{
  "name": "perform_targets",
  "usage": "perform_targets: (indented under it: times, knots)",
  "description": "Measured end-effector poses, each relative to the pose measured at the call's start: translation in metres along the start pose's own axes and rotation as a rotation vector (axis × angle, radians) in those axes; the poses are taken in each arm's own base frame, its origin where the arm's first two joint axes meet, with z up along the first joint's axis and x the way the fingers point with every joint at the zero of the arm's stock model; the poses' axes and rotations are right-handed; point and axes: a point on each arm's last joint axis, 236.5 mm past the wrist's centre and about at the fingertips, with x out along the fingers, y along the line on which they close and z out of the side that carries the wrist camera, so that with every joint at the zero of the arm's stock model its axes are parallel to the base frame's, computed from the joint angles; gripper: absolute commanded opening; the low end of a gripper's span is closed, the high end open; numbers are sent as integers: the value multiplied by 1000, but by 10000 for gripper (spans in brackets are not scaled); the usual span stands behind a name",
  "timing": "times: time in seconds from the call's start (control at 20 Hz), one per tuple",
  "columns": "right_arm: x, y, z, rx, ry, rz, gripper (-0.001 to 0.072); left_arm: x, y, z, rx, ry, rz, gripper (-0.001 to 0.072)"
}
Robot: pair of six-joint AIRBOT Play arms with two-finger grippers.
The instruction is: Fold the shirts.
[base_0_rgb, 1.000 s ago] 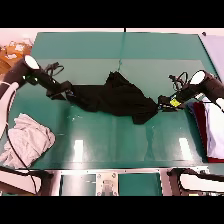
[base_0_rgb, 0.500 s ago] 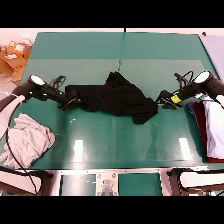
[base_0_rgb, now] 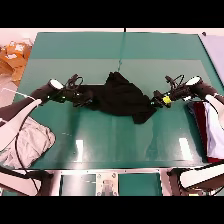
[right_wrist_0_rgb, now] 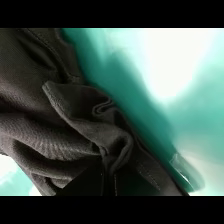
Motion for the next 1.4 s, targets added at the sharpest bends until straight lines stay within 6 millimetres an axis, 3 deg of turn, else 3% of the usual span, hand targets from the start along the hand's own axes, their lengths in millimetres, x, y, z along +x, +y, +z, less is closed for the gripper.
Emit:
perform_targets:
  times: [0.15,0.25,0.35,0.45,0.6,0.75,0.9,1.05,1.15,1.2,1.3,1.4]
  knots:
    - [-4,6,8,-21,-24,9,20,-2,-6,5,28,-23,-3,24]
    - [-14,13,13,-40,-50,14,19,-15,-18,11,83,-48,-2,24]
    - [-34,27,18,-82,-89,21,20,-42,-40,18,161,-79,6,24]
    - [-70,54,27,-155,-165,29,20,-88,-73,27,264,-138,18,25]
    - [-154,117,36,-310,-360,34,19,-180,-141,37,420,-297,7,25]
    - [-269,199,12,-479,-656,45,20,-288,-216,24,578,-492,-42,26]
    - [-388,279,-57,-643,-1008,73,19,-378,-269,-16,711,-639,-85,26]
    - [-477,328,-137,-742,-1317,101,19,-435,-296,-62,805,-715,-112,26]
    - [-508,343,-172,-766,-1430,121,19,-448,-300,-84,837,-709,-114,26]
    - [-514,345,-177,-764,-1451,126,19,-449,-298,-91,846,-691,-109,26]
    - [-511,340,-160,-731,-1430,115,19,-439,-290,-96,836,-633,-94,26]
    - [-493,328,-120,-679,-1351,102,20,-415,-274,-91,797,-548,-70,26]
